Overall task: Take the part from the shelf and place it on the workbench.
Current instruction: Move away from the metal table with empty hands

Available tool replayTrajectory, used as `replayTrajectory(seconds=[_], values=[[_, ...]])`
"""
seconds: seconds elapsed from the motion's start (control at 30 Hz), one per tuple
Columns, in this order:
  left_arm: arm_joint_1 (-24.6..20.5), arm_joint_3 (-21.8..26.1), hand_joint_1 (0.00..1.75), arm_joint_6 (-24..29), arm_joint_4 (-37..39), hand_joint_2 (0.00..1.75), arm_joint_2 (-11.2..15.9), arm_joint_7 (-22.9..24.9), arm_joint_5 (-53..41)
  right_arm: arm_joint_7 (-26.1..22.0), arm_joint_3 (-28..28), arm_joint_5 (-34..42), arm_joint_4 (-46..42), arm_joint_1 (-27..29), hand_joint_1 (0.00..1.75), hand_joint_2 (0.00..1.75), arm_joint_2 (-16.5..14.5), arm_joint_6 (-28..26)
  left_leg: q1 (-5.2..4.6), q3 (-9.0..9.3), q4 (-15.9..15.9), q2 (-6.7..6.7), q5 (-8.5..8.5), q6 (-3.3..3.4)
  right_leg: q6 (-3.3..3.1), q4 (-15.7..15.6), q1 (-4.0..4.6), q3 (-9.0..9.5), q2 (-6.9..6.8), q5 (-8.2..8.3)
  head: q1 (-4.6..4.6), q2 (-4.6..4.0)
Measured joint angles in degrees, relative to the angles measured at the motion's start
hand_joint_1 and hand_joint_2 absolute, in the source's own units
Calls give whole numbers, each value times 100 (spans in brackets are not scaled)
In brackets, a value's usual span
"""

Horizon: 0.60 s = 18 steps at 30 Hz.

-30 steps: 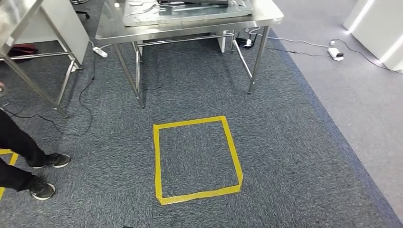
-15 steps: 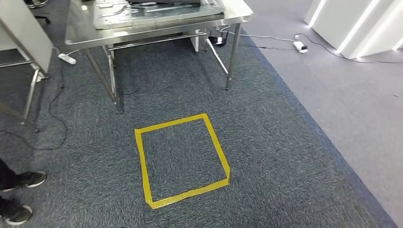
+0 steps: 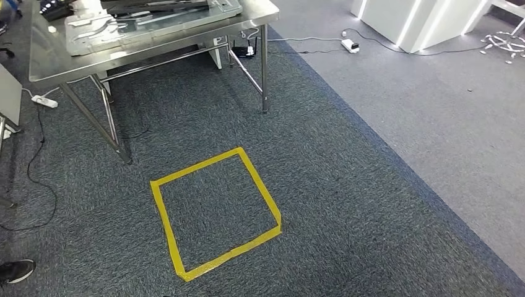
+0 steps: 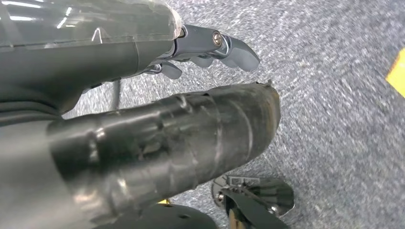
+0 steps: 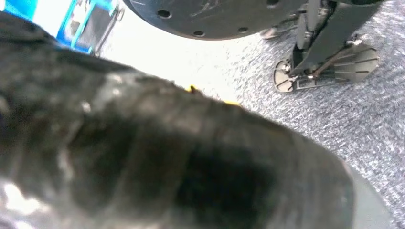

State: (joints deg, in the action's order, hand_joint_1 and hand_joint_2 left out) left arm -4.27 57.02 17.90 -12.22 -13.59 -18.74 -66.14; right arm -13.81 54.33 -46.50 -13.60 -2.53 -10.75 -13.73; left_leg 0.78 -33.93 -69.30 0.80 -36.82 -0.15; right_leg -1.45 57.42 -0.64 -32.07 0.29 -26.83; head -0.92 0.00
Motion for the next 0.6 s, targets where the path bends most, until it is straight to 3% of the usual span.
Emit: replayTrajectory(seconds=[0.03, 0.07, 0.1, 0.13, 0.2, 0.27, 0.33, 0.37, 0.43, 0.47, 0.53, 0.57, 0.6], values=[[10, 0, 0, 0, 0, 0, 0, 2, 0, 1, 1, 1, 1, 2, 0, 0, 0, 3, 1, -136, -295, -20, -91, -4, -4, 6, 3, -12, 68, 6, 0, 0], [18, 0, 0, 0, 0, 0, 0, 4, 0, 1, 1, 1, 1, 8, 0, 0, 0, 5, 3, -194, -413, -28, -66, -6, -5, 15, 4, -20, 140, 9, 0, 0], [23, 0, 0, 0, 0, 0, 0, 5, -1, 2, 1, 1, 2, 13, 0, 0, -1, 12, 6, -158, -327, -33, 65, -3, -2, 29, 2, -23, 213, 10, 0, 0], [24, 0, 0, 0, 0, 0, 0, 7, -3, 2, 1, 1, 2, 15, 0, 0, -1, 22, 13, -26, -31, -62, 279, 3, 6, 47, 0, -25, 288, 8, 0, 0], [27, 1, 0, 1, 0, 0, 1, 5, -7, 3, 1, 1, 2, 7, 0, 0, -2, 49, 38, 280, 704, -304, 622, 28, 47, 112, 2, -60, 423, -4, -2, 0], [22, 3, 0, 2, 0, 0, 2, 0, -8, 9, 1, 1, 2, -8, 0, 0, -2, 75, 38, 399, 1051, -501, 698, 70, 127, 163, 2, -127, 540, 3, -2, 0], [9, 4, 0, 4, 0, 0, 2, -7, -8, 19, 3, 11, 2, 0, 0, 0, -2, 89, 28, 402, 1084, -422, 710, 141, 214, 164, -13, -174, 648, 35, -1, 0], [3, 4, 0, 6, 0, 0, 2, -10, -7, 22, 5, 18, 2, 10, 0, 0, -2, 90, 30, 415, 1114, -350, 735, 188, 245, 190, -16, -198, 617, 24, -3, 0], [2, 6, 0, 9, 0, 0, 1, -13, -7, 27, 7, 26, 2, 15, 0, 0, -2, 91, 47, 435, 1179, -198, 790, 278, 291, 491, -12, -345, 375, -176, -19, 0], [5, 6, 0, 9, 0, 0, 1, -14, -8, 28, 7, 29, 2, 10, 0, 0, -2, 92, 31, 432, 1181, -121, 798, 300, 308, 803, -8, -492, 209, -364, -26, 0], [19, 7, 0, 9, 0, 0, 2, -14, -9, 28, 7, 32, 2, 2, 0, 0, -2, 95, 7, 410, 1175, 49, 796, 318, 343, 1501, -17, -813, 47, -696, -32, 0], [22, 7, 0, 10, 0, 0, 2, -13, -9, 28, 8, 33, 2, 4, 0, 0, -2, 95, -1, 403, 1172, 131, 791, 317, 352, 1661, -20, -874, 17, -727, -32, 0], [21, 7, 0, 10, 0, 0, 2, -13, -9, 28, 8, 33, 2, 9, 0, 0, -2, 95, -5, 401, 1170, 204, 785, 314, 352, 1625, -21, -833, -6, -660, -32, 0]])
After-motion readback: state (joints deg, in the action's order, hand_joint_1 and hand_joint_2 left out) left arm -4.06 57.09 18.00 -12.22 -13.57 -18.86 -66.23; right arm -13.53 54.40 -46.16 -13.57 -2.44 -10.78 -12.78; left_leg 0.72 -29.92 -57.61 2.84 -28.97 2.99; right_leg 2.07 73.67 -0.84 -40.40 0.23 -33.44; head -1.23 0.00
